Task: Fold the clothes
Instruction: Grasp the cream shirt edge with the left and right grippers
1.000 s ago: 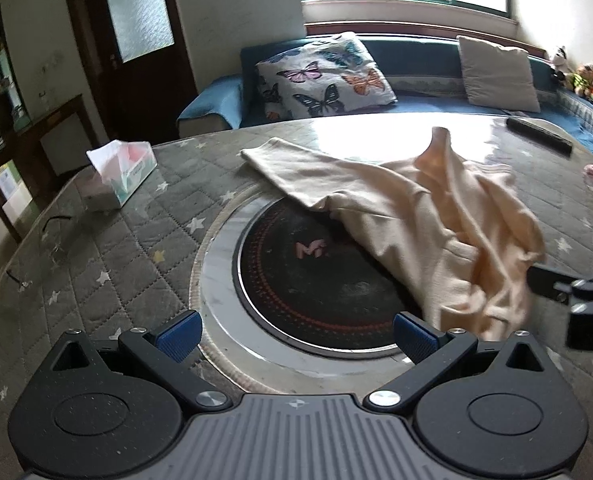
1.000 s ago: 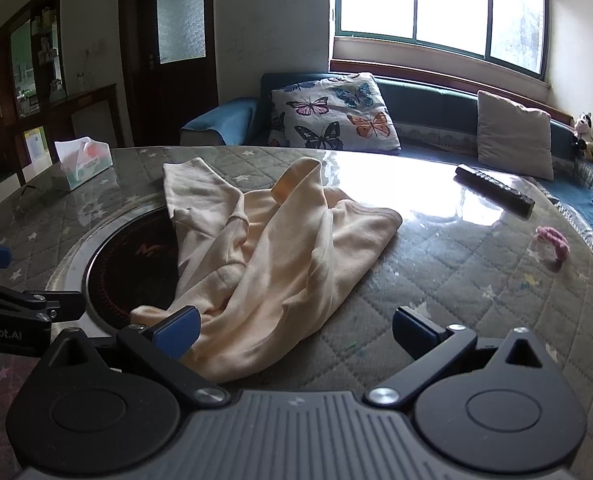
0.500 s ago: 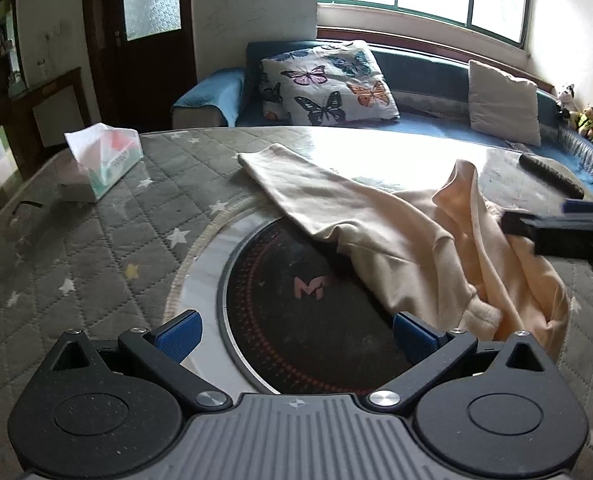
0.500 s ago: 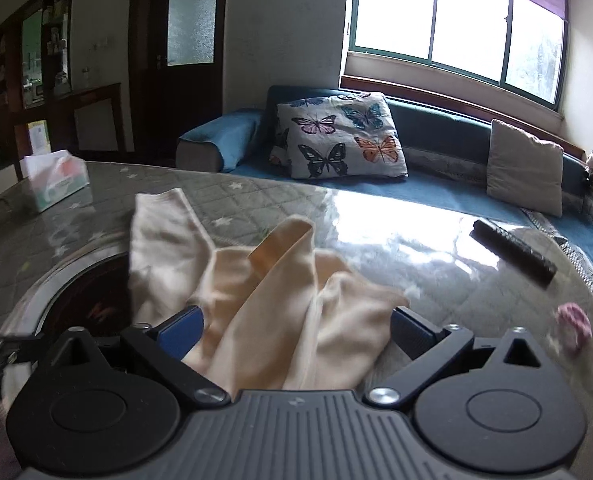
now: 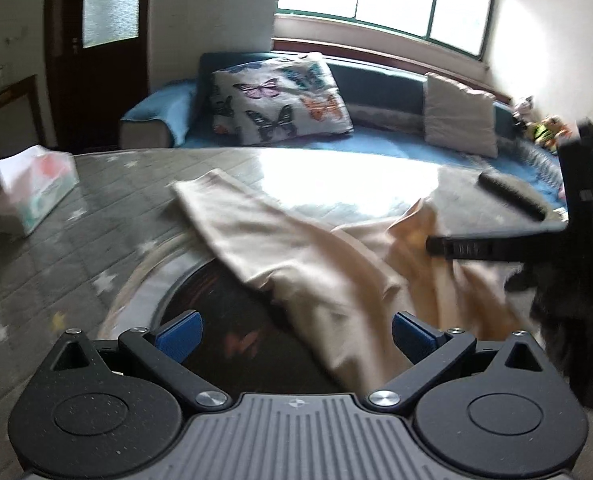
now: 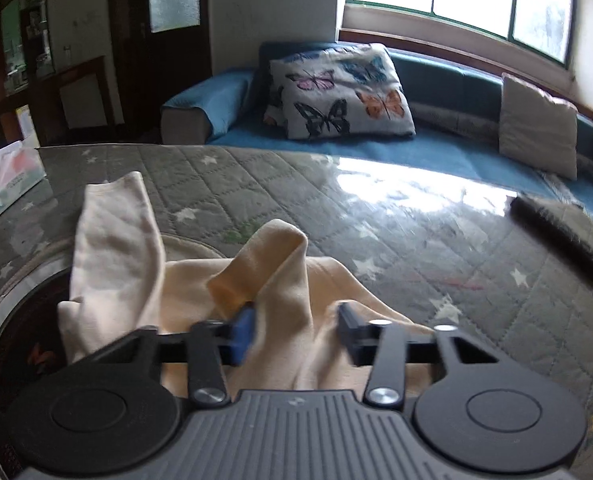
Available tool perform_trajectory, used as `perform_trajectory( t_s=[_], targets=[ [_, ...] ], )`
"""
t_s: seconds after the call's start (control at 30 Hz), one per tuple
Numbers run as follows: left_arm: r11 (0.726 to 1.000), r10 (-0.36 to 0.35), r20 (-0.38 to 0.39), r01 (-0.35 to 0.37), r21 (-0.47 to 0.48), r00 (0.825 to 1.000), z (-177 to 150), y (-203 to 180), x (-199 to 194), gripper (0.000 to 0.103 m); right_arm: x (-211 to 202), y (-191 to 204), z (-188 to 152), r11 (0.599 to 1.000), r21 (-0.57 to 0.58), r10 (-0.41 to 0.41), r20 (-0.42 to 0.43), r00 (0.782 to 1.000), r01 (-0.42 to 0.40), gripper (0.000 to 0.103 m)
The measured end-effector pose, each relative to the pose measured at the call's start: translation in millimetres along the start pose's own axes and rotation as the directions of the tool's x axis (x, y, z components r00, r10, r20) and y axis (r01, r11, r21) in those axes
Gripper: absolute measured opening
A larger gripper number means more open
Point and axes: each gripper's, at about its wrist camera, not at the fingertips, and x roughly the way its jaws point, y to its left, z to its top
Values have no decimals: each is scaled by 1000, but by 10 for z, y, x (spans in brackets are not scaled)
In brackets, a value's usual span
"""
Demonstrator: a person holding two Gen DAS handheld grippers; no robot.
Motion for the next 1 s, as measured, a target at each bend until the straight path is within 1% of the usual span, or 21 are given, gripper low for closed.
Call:
perform_trajectory(
  t_s=[0.03,0.07,0.1,0.13,0.23,0.33,0.4,0.43,0.47,0.5,0.53,0.6,0.67,0.7,0.83,0.9,0.93,0.97,1.0],
  targets=[
    [1000,-27,3,27,5,1000,46,-34,32,100,-25,-36,-9,1000,6,6,1,1000,-6,22],
    [999,-45,3,45,11,999,86,-74,71,98,-64,-72,-25,1000,10,11,4,1000,-11,16],
    [998,-58,0,58,16,998,118,-117,114,97,-104,-105,-32,1000,13,12,8,1000,-12,14],
    [997,-77,-8,77,25,997,148,-169,173,96,-159,-136,-47,1000,12,9,16,1000,-9,9],
    [994,-97,-50,99,52,994,191,-306,386,91,-334,-247,-76,1000,18,3,43,999,-4,5],
    [992,-85,-98,93,80,992,187,-400,606,82,-504,-384,-118,999,39,-1,64,998,-1,4],
    [993,-75,-118,85,82,990,170,-413,702,65,-604,-458,-142,998,54,8,70,998,-12,4],
    [993,-79,-130,89,79,988,162,-414,741,60,-644,-483,-145,998,57,22,74,997,-26,6],
    [992,-85,-138,97,81,987,155,-414,763,49,-673,-487,-140,998,52,30,80,996,-35,8],
    [990,-100,-142,112,85,985,148,-410,767,40,-681,-481,-127,998,48,32,87,996,-37,10],
    [988,-110,-141,123,90,984,145,-411,761,36,-673,-472,-107,997,51,47,87,995,-52,12],
    [986,-120,-139,134,96,983,145,-400,740,17,-603,-448,-59,992,72,96,77,992,-101,20],
    [985,-130,-136,143,92,982,144,-363,710,12,-496,-380,-20,991,71,105,71,992,-110,36],
    [985,-129,-130,142,94,983,144,-344,685,10,-431,-340,-7,991,67,108,69,992,-113,37],
    [987,-121,-103,131,96,987,141,-255,578,8,-147,-222,10,992,61,105,26,994,-106,37],
    [988,-119,-87,127,84,989,147,-198,513,8,-37,-179,-14,992,56,111,1,994,-111,35],
    [989,-119,-79,125,77,990,149,-166,471,8,-9,-157,-32,992,53,112,-6,994,-111,29],
    [990,-115,-72,120,68,991,148,-126,423,8,3,-142,-47,993,49,111,-11,994,-110,15],
    [992,-110,-62,114,60,992,138,-83,367,8,-1,-127,-59,993,44,106,-14,994,-105,11]
  ],
)
